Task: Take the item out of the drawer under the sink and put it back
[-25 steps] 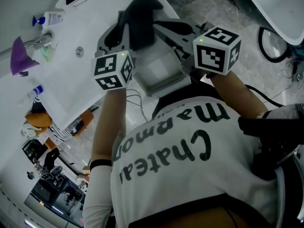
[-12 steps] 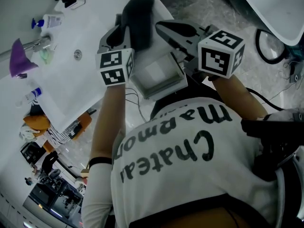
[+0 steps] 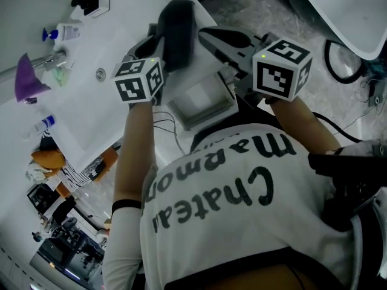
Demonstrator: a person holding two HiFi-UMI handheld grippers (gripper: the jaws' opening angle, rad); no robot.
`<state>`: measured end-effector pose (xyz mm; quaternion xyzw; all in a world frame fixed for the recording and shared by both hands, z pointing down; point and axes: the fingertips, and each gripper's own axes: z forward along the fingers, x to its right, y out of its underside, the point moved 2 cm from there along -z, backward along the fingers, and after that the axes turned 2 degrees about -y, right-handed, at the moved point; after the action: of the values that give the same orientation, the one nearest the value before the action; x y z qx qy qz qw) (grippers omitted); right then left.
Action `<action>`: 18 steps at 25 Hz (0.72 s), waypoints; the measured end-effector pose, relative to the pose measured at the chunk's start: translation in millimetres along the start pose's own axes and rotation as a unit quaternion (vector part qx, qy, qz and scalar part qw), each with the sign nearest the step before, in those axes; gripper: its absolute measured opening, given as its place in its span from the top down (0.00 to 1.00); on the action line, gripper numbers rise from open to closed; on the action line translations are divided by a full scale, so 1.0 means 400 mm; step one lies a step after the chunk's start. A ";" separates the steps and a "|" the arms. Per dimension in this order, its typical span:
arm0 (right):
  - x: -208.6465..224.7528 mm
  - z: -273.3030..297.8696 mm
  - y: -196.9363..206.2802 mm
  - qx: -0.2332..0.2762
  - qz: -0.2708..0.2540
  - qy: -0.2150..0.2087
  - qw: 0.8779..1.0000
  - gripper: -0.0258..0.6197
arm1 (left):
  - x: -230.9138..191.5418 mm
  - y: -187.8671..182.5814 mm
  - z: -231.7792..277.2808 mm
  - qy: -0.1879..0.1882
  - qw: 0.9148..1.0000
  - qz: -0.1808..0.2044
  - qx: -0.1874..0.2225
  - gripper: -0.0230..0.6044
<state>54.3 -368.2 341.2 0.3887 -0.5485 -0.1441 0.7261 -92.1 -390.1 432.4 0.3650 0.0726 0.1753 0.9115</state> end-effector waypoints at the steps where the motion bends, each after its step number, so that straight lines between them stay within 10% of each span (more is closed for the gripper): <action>1: 0.001 -0.001 -0.003 0.002 0.001 0.001 1.000 0.94 | 0.000 -0.001 0.002 0.005 1.000 -0.001 -0.008 0.88; 18: -0.021 0.018 -0.035 0.015 -0.014 -0.006 1.000 0.94 | 0.020 -0.012 0.020 0.029 0.989 0.126 -0.066 0.88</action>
<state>47.8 -375.0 326.0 0.4067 -0.5491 -0.1484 0.7149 -81.2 -395.5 435.0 0.3051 0.0408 0.3036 0.9017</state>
